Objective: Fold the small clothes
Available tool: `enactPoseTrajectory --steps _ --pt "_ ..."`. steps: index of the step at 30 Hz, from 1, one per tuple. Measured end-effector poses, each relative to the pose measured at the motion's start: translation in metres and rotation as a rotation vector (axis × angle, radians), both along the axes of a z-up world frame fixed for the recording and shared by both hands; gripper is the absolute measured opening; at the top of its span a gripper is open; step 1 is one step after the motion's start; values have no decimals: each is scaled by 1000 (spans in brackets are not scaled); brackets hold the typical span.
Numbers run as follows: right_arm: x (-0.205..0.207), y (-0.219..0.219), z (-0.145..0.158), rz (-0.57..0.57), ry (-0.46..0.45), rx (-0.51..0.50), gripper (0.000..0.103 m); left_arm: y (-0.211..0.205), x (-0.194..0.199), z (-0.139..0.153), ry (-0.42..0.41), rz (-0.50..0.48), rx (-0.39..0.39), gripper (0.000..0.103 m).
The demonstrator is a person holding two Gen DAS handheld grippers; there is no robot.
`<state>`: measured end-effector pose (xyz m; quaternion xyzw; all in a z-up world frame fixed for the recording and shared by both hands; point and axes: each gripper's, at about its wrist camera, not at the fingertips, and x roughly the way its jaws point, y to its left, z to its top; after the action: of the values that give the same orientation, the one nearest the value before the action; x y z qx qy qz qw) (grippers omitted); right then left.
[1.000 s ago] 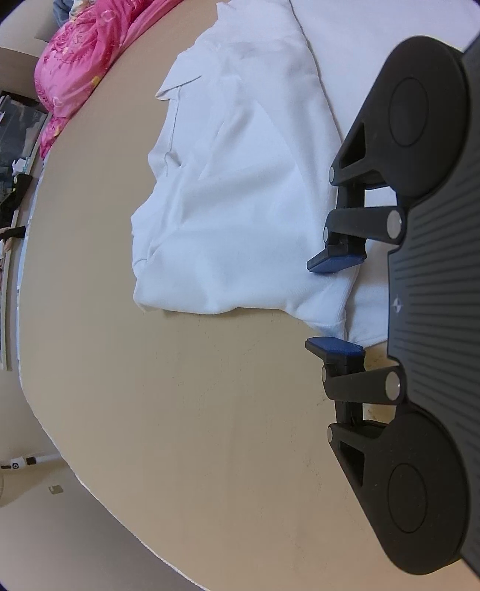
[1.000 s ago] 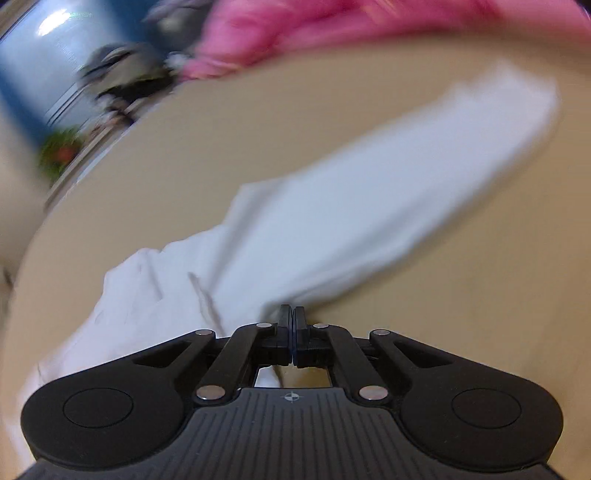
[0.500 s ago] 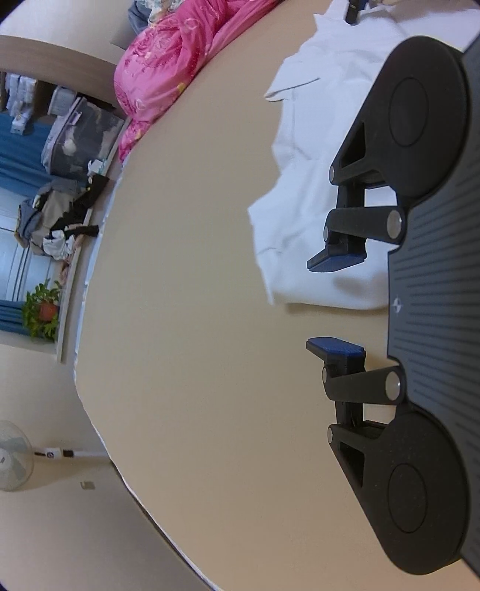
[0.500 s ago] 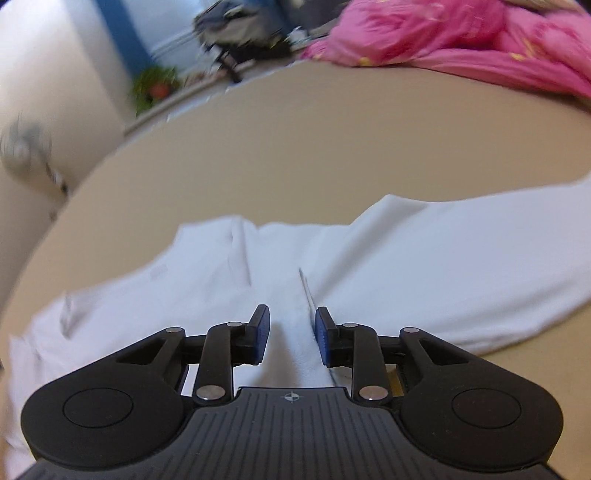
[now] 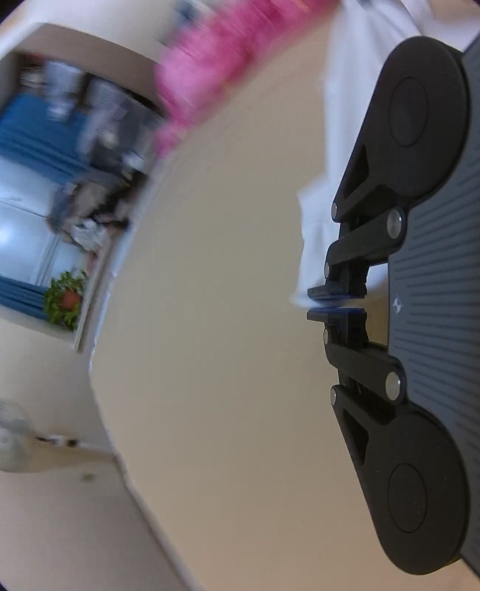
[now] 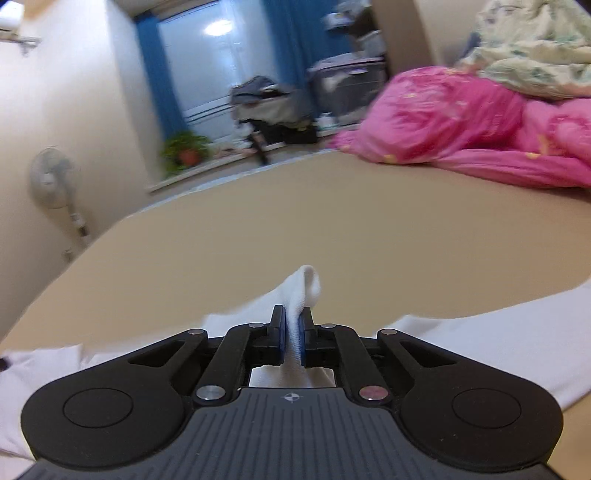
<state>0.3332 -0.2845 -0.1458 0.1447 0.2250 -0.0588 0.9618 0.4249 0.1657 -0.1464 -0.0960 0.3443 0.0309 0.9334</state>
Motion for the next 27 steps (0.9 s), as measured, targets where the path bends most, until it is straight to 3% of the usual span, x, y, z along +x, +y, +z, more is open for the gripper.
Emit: enactPoseTrajectory --steps 1,3,6,7,9,11,13,15,18,20,21,22,23,24,25,27 --pt "7 -3 -8 -15 55 -2 14 -5 1 -2 24 25 51 7" --pt "18 -13 -26 -53 199 11 18 -4 -2 6 14 37 24 7" --pt "7 -22 -18 -121 165 12 19 -15 -20 37 -60 -39 -14 7" --pt "3 -23 -11 -118 134 20 25 -20 -27 44 -66 -88 -24 12" --pt "-4 -24 0 -104 86 30 33 -30 -36 49 -11 -159 -33 20" --pt "-5 -22 3 -77 102 43 39 -37 -44 43 101 -167 4 22" --pt "-5 -21 -4 -55 174 49 39 -40 -50 37 191 -144 14 22" --pt "2 -20 -16 -42 273 43 39 -41 -58 32 272 -114 -25 22" --pt "6 -19 -27 -21 327 65 39 -41 -81 25 297 -118 -61 27" --pt "7 -15 -29 -13 328 47 38 -49 -88 15 278 -103 -33 42" --pt "9 -14 -31 -7 332 45 34 -51 -90 8 277 -98 -32 42" --pt "9 -14 -33 -2 331 48 16 -48 -91 -3 290 -101 -27 42" --pt "10 -12 -34 3 323 53 7 -48 -91 -14 320 -104 -6 34" --pt "10 -12 -30 6 306 58 5 -51 -90 -16 320 -104 25 27" --pt "6 -13 -24 1 274 59 4 -53 -93 -11 302 -120 37 7" --pt "-3 -15 -4 1 195 90 3 -51 -99 3 263 -145 41 7"
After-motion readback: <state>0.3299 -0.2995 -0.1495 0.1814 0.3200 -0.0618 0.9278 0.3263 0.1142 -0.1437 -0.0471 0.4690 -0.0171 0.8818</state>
